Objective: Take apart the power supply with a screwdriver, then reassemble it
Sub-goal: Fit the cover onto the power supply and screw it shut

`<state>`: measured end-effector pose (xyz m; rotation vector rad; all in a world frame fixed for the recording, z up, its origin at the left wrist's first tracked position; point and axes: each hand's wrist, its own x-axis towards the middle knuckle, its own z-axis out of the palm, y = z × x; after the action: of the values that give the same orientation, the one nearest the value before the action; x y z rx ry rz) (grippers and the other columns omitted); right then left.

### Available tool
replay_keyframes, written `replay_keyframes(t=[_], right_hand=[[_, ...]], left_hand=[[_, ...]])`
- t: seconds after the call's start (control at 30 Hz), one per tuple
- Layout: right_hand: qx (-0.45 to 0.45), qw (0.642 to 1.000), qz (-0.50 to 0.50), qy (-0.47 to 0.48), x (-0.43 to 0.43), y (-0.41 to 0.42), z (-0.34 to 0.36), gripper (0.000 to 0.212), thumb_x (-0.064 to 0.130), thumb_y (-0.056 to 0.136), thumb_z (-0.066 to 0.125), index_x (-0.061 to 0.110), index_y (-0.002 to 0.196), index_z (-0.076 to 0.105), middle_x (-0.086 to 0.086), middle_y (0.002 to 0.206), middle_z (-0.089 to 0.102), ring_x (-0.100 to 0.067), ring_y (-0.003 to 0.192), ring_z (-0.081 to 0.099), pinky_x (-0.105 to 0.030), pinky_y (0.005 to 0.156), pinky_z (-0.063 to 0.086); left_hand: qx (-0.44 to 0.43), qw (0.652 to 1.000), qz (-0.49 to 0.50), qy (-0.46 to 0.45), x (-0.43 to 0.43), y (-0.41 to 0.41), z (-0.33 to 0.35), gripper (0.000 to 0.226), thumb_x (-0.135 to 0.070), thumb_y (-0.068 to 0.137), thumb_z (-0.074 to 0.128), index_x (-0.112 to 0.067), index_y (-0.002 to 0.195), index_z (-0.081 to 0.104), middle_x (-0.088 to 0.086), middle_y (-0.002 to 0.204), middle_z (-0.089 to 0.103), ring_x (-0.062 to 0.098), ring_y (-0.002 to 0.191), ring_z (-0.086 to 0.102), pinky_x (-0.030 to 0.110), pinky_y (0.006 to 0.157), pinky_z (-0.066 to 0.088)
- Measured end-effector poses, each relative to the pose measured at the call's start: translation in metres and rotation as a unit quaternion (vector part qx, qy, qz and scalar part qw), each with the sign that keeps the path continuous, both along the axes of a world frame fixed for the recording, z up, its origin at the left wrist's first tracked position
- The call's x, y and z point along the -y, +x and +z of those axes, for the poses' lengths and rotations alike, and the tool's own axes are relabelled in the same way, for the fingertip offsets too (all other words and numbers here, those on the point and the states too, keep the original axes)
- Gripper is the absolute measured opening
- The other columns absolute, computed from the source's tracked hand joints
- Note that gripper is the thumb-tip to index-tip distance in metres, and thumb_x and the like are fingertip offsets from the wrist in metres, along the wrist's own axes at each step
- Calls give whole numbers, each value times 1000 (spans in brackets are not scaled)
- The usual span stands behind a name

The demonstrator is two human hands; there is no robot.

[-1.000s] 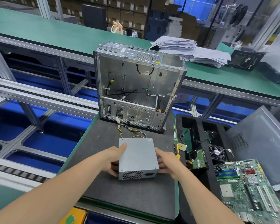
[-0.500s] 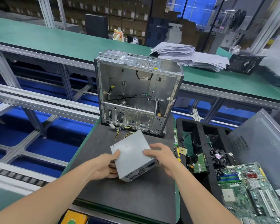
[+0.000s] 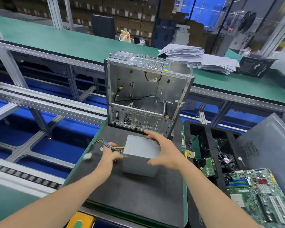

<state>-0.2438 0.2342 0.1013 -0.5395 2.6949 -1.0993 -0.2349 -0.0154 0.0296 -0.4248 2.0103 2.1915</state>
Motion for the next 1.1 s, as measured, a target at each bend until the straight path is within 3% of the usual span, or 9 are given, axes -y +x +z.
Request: replay_keyframes(t=[0.07,0.2,0.27,0.33,0.43,0.63,0.8,0.97,1.1], right_hand=[[17,999,-24,-30,0,2,-4,116,20,64,93,48,158,32,22,140,54,0,131,49,-24,106,42],[32,993,-58,-94,7,9,-16,122,18,62,91,48,161,26,24,147,49,4,135,46,-21,106,42],[28,980,-119,-157,15,13,-19,111,23,67,87,42,161,29,23,154,40,6,141,37,-17,112,34],[63,921,-262,-280,26,15,-23,79,30,81,79,33,153,46,15,152,47,-2,141,43,-26,115,35],[155,826,-422,-340,40,17,-30,29,43,97,70,25,120,67,1,127,69,-20,119,63,-45,108,50],[154,816,-419,-366,48,24,-32,27,44,102,62,23,93,77,-13,107,74,-22,94,63,-38,81,48],[167,814,-399,-388,47,23,-32,26,37,105,59,28,91,79,-9,108,77,-20,90,65,-34,77,49],[175,807,-402,-395,47,19,-32,25,31,104,59,28,92,80,-5,101,79,-21,88,68,-33,74,48],[179,812,-398,-387,46,15,-35,21,27,101,59,17,93,76,-7,95,78,-22,85,66,-34,73,44]], left_hand=[[7,996,61,68,-10,-2,9,40,-18,70,70,-22,106,54,13,117,60,28,101,55,40,92,41],[18,993,-40,110,-24,5,16,62,-63,74,69,-43,131,60,-21,130,65,-1,118,58,32,102,42],[39,989,-10,142,-34,2,15,46,-61,82,72,-41,123,67,-9,128,71,16,123,64,45,109,47],[53,988,42,140,-42,-2,17,31,-49,90,75,-36,117,68,1,125,72,29,125,64,55,110,47],[84,981,67,162,-47,-6,19,28,-47,88,77,-35,112,68,6,120,73,29,109,69,47,91,56],[102,978,79,165,-50,-12,19,26,-44,87,79,-35,108,68,7,118,73,32,111,69,48,86,56],[79,980,77,165,-47,-11,21,28,-37,89,79,-31,114,68,6,120,74,28,104,70,39,75,56],[65,984,73,147,-43,-13,20,26,-30,92,76,-31,117,71,6,122,73,35,120,66,45,88,52],[48,986,61,144,-42,-11,19,24,-26,94,74,-30,118,71,6,123,73,28,105,67,44,84,48]])
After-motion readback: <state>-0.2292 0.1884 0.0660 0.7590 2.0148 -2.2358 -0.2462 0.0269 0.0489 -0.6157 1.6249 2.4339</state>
